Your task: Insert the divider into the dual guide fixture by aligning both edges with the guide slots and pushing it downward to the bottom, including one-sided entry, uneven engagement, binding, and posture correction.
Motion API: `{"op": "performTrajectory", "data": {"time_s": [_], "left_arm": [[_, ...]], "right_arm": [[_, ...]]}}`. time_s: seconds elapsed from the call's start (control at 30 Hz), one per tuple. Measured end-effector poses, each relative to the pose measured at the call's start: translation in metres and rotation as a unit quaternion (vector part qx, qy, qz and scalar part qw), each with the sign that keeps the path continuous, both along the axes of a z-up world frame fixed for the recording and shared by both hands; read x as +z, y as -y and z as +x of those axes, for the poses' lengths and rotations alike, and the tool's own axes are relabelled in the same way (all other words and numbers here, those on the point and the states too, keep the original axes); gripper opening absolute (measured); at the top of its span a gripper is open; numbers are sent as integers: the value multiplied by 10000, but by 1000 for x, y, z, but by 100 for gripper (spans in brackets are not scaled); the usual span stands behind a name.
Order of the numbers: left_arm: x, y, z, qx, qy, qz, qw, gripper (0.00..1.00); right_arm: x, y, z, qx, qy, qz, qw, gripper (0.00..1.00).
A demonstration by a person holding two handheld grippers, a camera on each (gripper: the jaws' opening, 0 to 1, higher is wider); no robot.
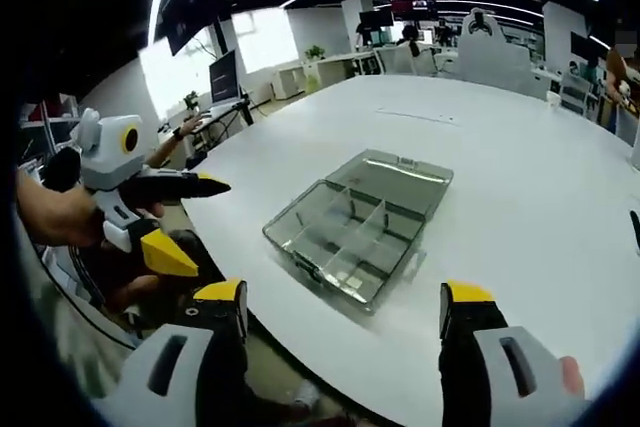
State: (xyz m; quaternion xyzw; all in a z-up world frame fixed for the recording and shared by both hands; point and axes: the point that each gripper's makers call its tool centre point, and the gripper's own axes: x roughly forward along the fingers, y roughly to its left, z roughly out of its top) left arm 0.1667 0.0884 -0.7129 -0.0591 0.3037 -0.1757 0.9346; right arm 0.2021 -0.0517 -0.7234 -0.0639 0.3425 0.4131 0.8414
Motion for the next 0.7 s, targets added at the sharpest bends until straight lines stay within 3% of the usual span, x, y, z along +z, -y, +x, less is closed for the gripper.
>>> {"op": "performTrajectory", "data": {"time_s": [0.13, 0.4, 0.7], "left_arm": [[2, -3, 1, 44, 19, 79, 10000, 99], [-5, -13, 14, 261, -145, 69, 9995, 99], [-6, -17, 18, 324, -203, 120, 9992, 99]], "right_arm": [[1, 0, 2, -90, 50, 16, 9999, 79], [-7, -2, 6, -359, -141, 86, 9992, 80], [-10, -8, 6, -399, -160, 113, 9990, 79]]}}
